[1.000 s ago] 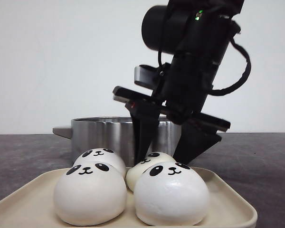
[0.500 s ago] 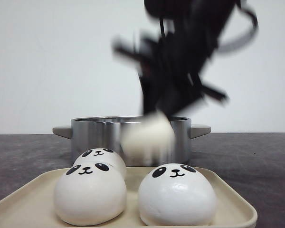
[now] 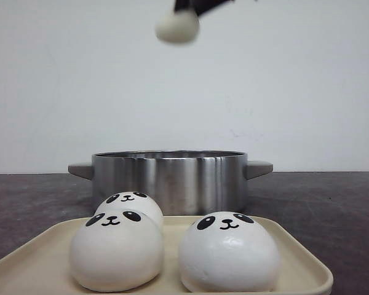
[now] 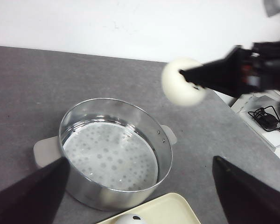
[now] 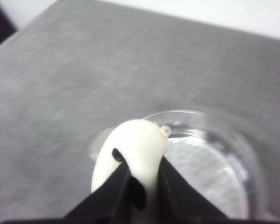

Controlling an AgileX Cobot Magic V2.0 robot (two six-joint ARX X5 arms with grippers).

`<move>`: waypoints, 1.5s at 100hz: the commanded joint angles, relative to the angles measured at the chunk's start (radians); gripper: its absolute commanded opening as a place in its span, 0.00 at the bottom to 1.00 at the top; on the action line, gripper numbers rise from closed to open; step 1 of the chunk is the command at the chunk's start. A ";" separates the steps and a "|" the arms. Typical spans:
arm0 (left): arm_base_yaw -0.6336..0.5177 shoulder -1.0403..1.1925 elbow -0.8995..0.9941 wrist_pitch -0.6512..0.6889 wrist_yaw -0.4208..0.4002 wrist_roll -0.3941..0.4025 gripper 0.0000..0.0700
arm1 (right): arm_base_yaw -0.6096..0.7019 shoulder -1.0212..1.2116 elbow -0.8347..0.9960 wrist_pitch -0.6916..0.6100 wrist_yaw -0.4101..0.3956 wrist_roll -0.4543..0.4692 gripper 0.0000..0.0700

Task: Steam buns
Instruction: 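Lift the bun with the right gripper and release it into the steamer pot, then raise the right gripper away from the pot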

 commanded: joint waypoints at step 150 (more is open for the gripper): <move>-0.097 0.170 0.014 -0.114 0.012 -0.028 0.85 | -0.080 0.096 0.035 -0.056 -0.046 -0.058 0.02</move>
